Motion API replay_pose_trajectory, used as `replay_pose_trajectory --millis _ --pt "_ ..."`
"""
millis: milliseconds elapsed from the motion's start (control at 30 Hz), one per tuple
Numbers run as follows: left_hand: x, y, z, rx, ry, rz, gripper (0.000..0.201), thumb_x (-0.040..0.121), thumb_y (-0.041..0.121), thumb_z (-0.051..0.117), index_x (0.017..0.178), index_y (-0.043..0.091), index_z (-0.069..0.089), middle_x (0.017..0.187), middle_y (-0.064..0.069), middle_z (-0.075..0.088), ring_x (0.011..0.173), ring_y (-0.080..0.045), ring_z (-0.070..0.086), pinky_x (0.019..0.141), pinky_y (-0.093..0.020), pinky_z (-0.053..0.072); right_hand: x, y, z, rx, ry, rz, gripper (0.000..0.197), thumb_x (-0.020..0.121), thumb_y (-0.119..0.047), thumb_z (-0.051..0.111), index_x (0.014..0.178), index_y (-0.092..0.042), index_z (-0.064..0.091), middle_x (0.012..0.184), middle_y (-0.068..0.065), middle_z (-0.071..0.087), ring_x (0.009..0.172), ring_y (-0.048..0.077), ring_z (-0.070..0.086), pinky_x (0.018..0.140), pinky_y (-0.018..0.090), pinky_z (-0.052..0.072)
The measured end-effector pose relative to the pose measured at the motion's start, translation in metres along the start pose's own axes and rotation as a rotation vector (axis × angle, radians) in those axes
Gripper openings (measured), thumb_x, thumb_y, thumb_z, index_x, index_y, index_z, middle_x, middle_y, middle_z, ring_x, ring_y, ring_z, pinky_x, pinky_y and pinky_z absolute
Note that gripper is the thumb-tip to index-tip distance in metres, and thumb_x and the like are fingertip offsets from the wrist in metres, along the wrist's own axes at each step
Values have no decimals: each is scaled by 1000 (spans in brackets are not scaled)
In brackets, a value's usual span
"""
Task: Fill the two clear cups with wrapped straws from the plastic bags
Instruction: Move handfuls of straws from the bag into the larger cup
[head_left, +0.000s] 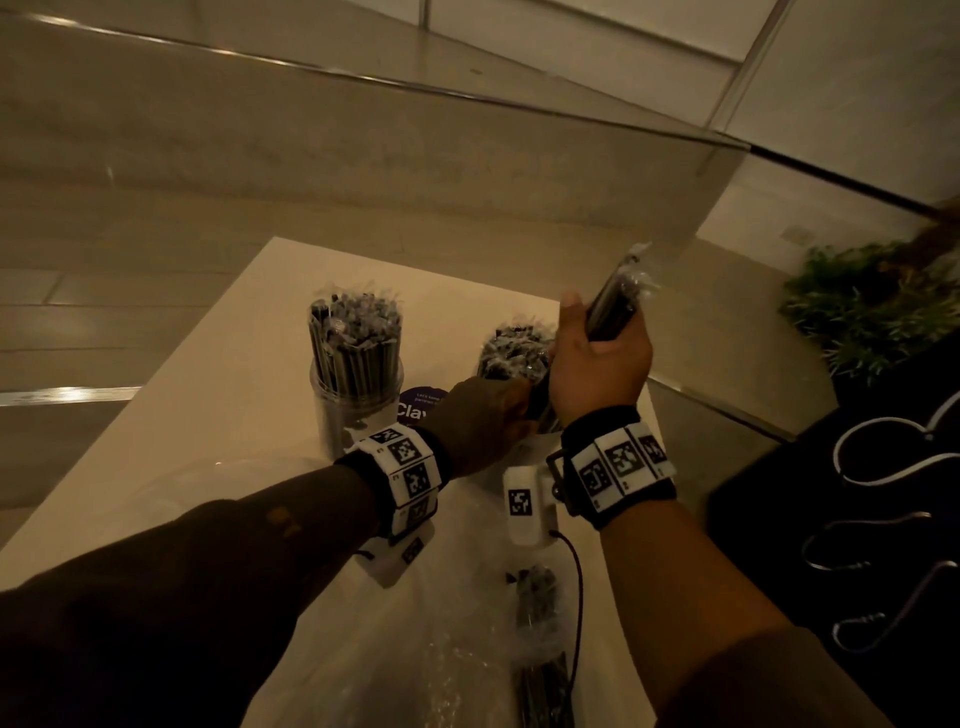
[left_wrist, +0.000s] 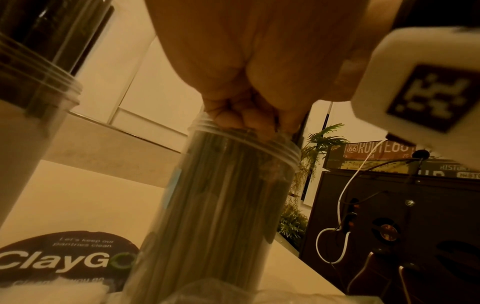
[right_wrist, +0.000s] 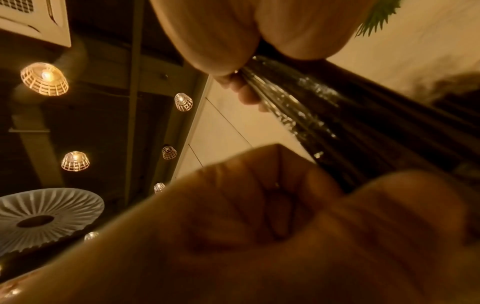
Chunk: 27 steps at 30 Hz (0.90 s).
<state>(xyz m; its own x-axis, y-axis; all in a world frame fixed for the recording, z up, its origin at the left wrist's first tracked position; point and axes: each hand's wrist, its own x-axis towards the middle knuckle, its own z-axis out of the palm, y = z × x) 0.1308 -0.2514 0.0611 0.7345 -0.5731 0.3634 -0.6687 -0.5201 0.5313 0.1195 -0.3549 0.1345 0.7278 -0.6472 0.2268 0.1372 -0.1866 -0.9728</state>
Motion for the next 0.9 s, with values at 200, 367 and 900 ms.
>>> replay_pose_trajectory --millis 200,367,900 --pt "-3 -3 6 -35 52 66 26 88 21 60 109 5 61 93 -11 69 74 -26 64 64 -25 46 -15 22 -4 -111 -123 56 37 86 -32 71 116 -12 64 102 2 69 94 14 64 89 28 53" --pt "-6 0 4 -16 56 29 27 87 23 63 109 8 59 94 -10 67 78 -24 60 65 -24 36 -4 -9 -20 -179 -115 -200 68 76 -32 78 131 -19 39 122 -3 55 105 13 57 84 14 50" --pt "-58 -1 23 -4 230 -6 30 76 30 67 98 11 56 116 -9 50 90 -22 53 66 -28 48 -20 44 -13 -1250 -617 -381 74 96 -59 16 155 -15 5 163 7 -4 150 25 -7 117 57 -7"
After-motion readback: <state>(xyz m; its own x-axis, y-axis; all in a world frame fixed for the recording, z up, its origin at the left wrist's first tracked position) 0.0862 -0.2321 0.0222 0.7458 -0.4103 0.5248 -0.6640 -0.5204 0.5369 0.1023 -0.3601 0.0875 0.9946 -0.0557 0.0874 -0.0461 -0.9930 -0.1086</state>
